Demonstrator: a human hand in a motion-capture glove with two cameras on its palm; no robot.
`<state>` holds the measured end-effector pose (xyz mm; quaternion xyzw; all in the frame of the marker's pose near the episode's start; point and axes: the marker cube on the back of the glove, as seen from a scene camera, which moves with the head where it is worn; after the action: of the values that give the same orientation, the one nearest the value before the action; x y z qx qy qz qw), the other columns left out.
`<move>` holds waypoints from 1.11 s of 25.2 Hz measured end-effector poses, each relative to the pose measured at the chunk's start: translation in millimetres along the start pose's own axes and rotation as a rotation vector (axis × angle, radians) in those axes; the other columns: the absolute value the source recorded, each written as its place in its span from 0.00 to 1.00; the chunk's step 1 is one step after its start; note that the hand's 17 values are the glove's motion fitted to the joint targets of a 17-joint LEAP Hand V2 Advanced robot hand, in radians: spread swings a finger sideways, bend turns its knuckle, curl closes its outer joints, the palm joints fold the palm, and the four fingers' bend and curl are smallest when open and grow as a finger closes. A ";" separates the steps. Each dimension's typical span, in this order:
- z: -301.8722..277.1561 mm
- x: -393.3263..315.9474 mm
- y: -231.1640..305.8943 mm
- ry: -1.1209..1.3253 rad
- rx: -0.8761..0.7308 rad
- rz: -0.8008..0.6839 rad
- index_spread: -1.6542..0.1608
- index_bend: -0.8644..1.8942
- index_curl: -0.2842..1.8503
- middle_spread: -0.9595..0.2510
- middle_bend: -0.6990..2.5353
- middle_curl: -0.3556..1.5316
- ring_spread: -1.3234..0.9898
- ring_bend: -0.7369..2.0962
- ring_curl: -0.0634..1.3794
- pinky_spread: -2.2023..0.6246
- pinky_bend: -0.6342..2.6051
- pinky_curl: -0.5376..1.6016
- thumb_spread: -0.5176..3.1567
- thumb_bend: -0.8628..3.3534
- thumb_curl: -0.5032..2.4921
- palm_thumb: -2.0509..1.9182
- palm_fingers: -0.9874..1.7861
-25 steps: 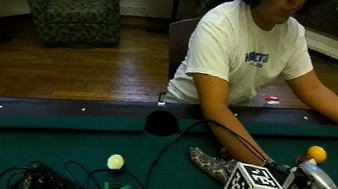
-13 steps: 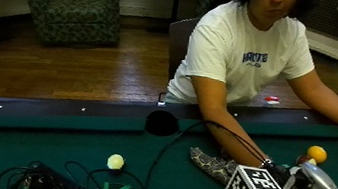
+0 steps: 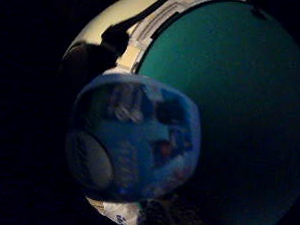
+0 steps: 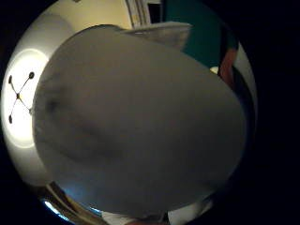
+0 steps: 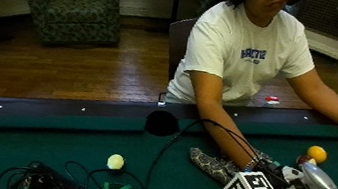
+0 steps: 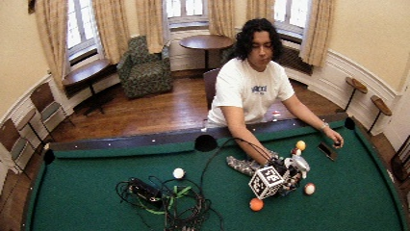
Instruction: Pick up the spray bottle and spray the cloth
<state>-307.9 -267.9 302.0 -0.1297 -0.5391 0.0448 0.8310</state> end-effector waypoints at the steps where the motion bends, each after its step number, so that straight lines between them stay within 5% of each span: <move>1: -1.9 1.6 2.5 0.033 -0.005 0.008 0.75 0.43 0.43 0.63 0.43 0.48 0.50 0.47 0.34 0.77 0.23 0.41 0.28 0.20 0.45 0.74 0.68; 8: -35.7 6.8 26.6 0.372 -0.010 -0.005 0.72 0.36 0.40 0.66 0.33 0.42 0.52 0.42 0.32 0.83 0.29 0.43 0.36 0.18 0.40 0.69 0.54; 28: -135.4 -36.6 82.5 0.970 0.047 -0.056 0.66 0.36 0.30 0.68 0.28 0.38 0.53 0.36 0.26 0.86 0.29 0.41 0.39 0.19 0.32 0.61 0.47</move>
<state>-194.8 -219.0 195.8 -0.1023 -0.0915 -0.0312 0.9900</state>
